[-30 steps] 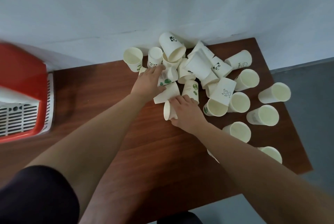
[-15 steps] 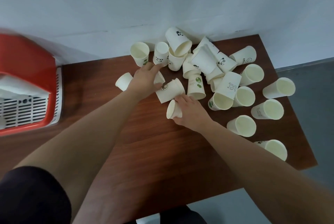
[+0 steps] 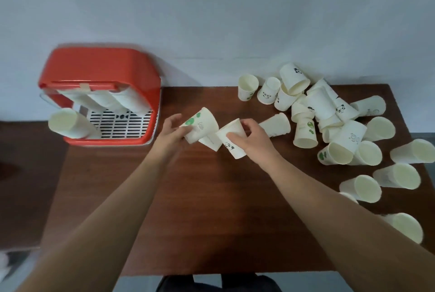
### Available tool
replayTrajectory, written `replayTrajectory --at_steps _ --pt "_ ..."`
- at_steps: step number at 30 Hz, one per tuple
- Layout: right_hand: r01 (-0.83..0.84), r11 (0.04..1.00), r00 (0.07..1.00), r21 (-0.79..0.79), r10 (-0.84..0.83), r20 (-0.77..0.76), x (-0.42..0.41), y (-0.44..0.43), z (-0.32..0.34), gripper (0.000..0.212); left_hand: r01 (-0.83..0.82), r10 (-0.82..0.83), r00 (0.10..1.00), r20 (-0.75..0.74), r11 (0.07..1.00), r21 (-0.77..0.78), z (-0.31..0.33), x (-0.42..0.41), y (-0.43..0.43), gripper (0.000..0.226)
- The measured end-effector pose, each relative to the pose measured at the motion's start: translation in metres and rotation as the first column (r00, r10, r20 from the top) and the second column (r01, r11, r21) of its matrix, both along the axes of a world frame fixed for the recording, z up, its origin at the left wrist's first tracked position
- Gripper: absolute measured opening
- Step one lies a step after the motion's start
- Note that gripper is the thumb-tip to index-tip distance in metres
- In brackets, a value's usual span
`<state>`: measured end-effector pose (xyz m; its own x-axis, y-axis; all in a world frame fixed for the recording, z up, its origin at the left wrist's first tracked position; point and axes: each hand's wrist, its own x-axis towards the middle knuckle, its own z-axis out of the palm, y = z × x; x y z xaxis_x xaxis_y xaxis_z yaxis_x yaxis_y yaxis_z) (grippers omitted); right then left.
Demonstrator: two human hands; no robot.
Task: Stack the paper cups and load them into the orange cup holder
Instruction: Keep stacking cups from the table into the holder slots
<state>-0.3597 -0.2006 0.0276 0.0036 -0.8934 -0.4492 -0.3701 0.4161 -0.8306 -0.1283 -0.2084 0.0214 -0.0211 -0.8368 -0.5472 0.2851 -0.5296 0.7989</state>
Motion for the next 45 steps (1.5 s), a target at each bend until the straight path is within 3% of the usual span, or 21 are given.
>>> replayTrajectory --at_steps 4,7,9,15,21,27,34,39,41,43,45 --pt "-0.032 0.999 0.999 -0.018 0.033 0.039 0.062 -0.005 0.019 0.053 0.216 -0.218 0.975 -0.033 0.975 -0.062 0.005 0.064 0.017 0.073" --pt "-0.073 0.997 0.996 -0.032 0.074 0.044 0.112 -0.008 0.032 0.048 0.211 -0.21 0.977 0.028 0.976 -0.055 0.015 0.113 0.025 0.092" --pt "-0.108 0.993 0.993 -0.048 0.11 0.042 0.145 -0.01 0.037 0.048 0.19 -0.186 0.981 0.06 0.979 -0.068 0.021 0.145 0.03 0.085" --pt "-0.234 0.97 0.969 -0.063 0.238 0.063 0.243 -0.012 0.047 0.048 -0.059 0.112 0.944 0.309 0.982 -0.177 0.037 0.23 0.04 0.035" --pt "-0.195 0.977 0.974 -0.082 0.202 0.098 0.293 -0.022 0.045 0.038 -0.257 0.372 0.821 0.432 0.918 -0.303 0.035 0.312 0.022 0.068" --pt "-0.121 0.987 0.984 -0.105 0.133 0.122 0.313 -0.031 0.044 0.056 -0.044 0.242 0.696 0.676 0.954 -0.296 0.025 0.332 -0.008 0.069" --pt "-0.104 0.981 0.986 -0.162 0.123 0.113 0.33 -0.049 0.056 0.057 0.229 -0.024 0.48 0.877 0.968 -0.098 -0.003 0.328 -0.031 0.084" --pt "-0.133 0.953 0.98 -0.274 0.167 0.105 0.357 -0.065 0.053 0.057 0.319 -0.166 0.528 0.833 0.948 -0.013 -0.008 0.342 -0.029 0.092" --pt "-0.164 0.939 0.975 -0.302 0.202 0.098 0.373 -0.07 0.048 0.059 0.322 -0.162 0.616 0.771 0.945 -0.059 -0.007 0.348 -0.024 0.085" --pt "-0.191 0.924 0.967 -0.331 0.235 0.097 0.388 -0.072 0.042 0.058 0.172 -0.058 0.753 0.655 0.979 -0.111 0.0 0.347 -0.016 0.07" --pt "-0.231 0.907 0.959 -0.352 0.272 0.073 0.399 -0.071 0.035 0.059 -0.019 0.099 0.829 0.551 0.989 -0.149 0.004 0.347 -0.01 0.062"
